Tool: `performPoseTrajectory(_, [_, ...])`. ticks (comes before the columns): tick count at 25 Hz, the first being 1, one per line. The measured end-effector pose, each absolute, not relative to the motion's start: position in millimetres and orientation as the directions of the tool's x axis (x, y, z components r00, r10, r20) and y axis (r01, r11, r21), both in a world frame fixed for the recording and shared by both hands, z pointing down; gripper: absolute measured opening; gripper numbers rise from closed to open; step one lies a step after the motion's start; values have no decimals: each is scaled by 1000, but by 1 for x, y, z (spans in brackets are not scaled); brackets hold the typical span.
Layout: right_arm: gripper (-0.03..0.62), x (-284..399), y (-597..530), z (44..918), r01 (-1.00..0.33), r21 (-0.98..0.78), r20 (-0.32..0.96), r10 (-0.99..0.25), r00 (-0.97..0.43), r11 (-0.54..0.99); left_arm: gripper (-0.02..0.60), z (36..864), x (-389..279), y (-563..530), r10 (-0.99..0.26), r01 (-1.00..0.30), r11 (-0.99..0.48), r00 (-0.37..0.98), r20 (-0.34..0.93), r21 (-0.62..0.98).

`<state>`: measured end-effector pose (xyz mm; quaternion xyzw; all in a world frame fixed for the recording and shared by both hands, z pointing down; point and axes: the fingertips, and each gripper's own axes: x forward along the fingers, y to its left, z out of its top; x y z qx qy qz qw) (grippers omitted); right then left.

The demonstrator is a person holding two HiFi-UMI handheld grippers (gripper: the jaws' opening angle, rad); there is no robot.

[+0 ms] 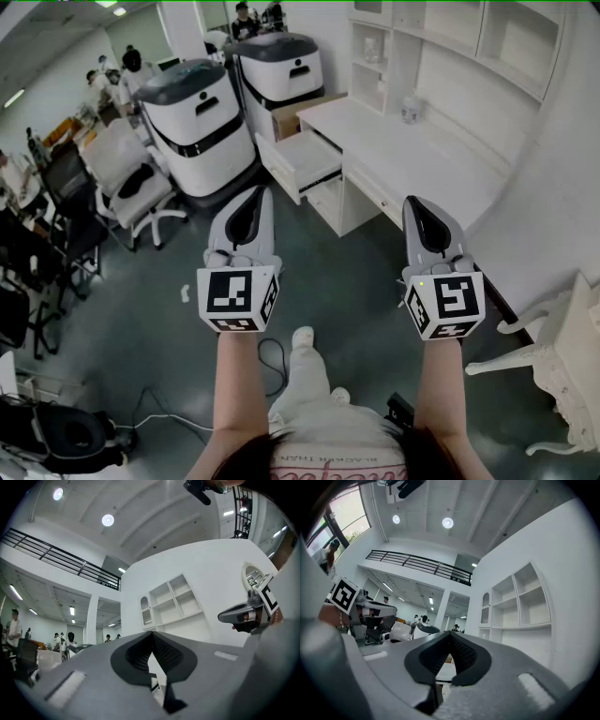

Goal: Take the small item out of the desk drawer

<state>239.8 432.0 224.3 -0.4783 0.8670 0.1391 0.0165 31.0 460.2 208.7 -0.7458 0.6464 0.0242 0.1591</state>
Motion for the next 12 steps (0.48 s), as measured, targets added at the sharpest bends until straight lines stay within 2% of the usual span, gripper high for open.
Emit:
performPoseTrajectory(6, [0, 240, 423, 230, -825, 205, -149, -816, -558, 527, 17, 211, 31, 451, -955, -972, -121, 169, -243, -201])
performPoseTrajectory(12, [0, 225, 398, 234, -801, 269, -123, -805, -580, 535, 16, 217, 26, 423, -957, -975, -127, 169, -236, -182])
